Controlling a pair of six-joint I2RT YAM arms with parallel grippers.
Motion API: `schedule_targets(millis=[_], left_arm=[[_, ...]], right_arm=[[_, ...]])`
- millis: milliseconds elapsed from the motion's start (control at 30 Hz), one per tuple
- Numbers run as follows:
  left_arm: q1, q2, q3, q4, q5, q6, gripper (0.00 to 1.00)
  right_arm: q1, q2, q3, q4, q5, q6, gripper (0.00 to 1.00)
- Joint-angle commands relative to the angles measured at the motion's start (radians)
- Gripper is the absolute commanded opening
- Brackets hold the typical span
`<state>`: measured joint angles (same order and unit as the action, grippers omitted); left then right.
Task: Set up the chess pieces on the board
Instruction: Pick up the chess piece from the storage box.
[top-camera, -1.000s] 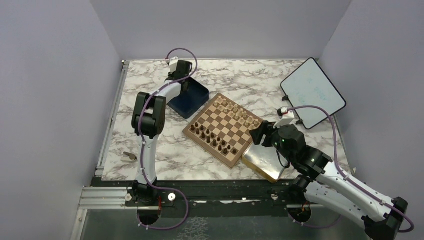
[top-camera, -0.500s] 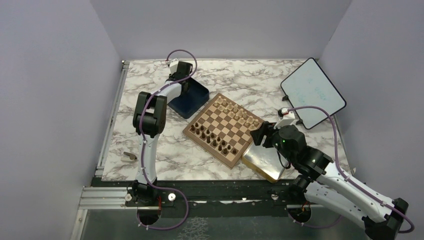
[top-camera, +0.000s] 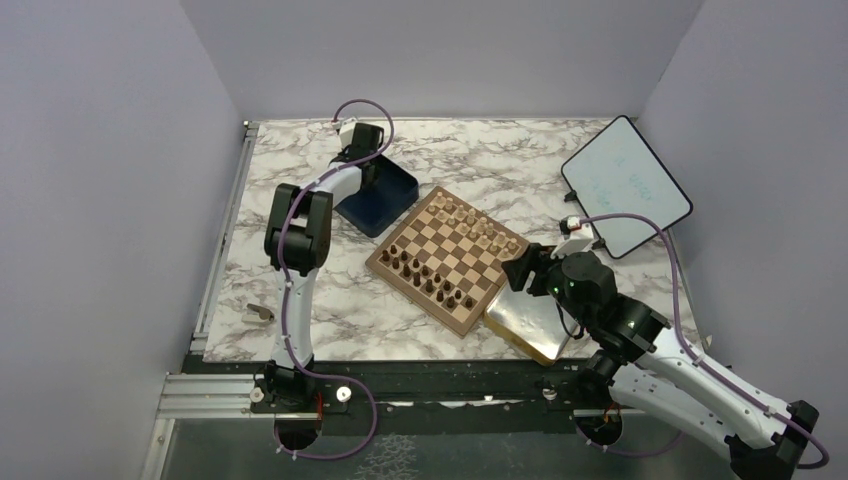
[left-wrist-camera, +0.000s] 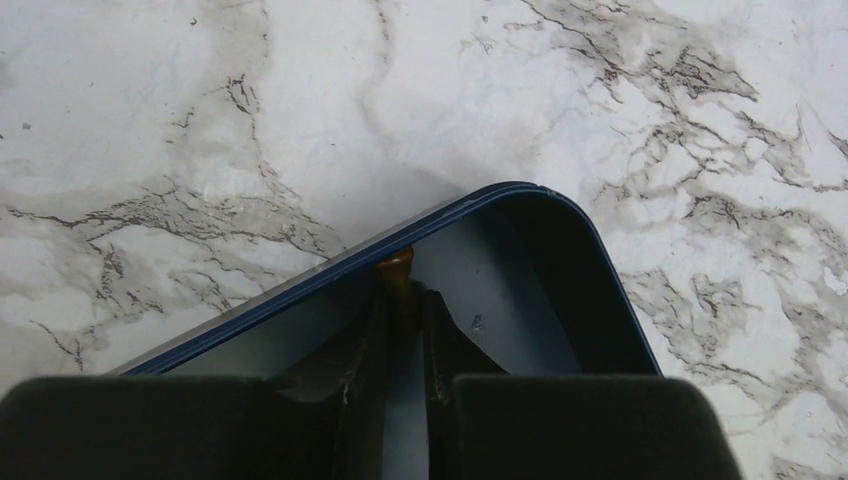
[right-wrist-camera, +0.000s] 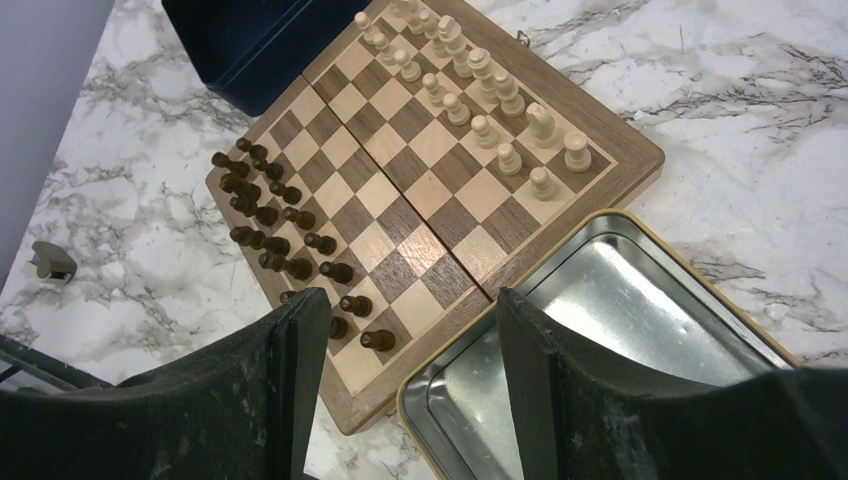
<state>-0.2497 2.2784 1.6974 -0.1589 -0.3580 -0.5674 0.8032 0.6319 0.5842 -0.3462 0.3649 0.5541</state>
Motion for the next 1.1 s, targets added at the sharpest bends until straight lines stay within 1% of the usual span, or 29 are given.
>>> schedule_targets(millis=[0,267,500,600,700,800,933,1067], left_arm=[[0.004,-0.071,-0.042,-0.038,0.050,0.032,0.07],[0.004,-0.154,-0.117,-0.046,0.114,0.065,0.06],[0.004,-0.213,-0.124,-0.110,0.186,0.147,0.04],[0.004,-0.253,-0.126,-0.147,0.240,0.181,0.02],[0.004,-0.314,-0.160,-0.173,0.337,0.206,0.00],[0.004,-0.406,-0.245,-0.147,0.472,0.220,0.00],[0.003,-0.496,-0.300,-0.164,0.606,0.223,0.00],[-0.002,-0.584,-0.363,-0.171,0.724,0.217,0.00]], right_arm=[[-0.004,-0.014,-0.002,-0.011,-0.012,0.021,0.66],[-0.002,-0.013,-0.026,0.021,-0.021,0.040,0.66],[-0.003,-0.009,-0.043,0.069,-0.048,0.013,0.67],[-0.002,0.003,-0.029,0.087,-0.069,-0.018,0.66],[-0.003,0.017,-0.024,0.124,-0.092,-0.047,0.66],[-0.003,0.038,-0.042,0.196,-0.116,-0.153,0.66],[-0.003,0.067,-0.059,0.308,-0.132,-0.292,0.66],[-0.003,0.088,-0.069,0.448,-0.271,-0.498,0.66]])
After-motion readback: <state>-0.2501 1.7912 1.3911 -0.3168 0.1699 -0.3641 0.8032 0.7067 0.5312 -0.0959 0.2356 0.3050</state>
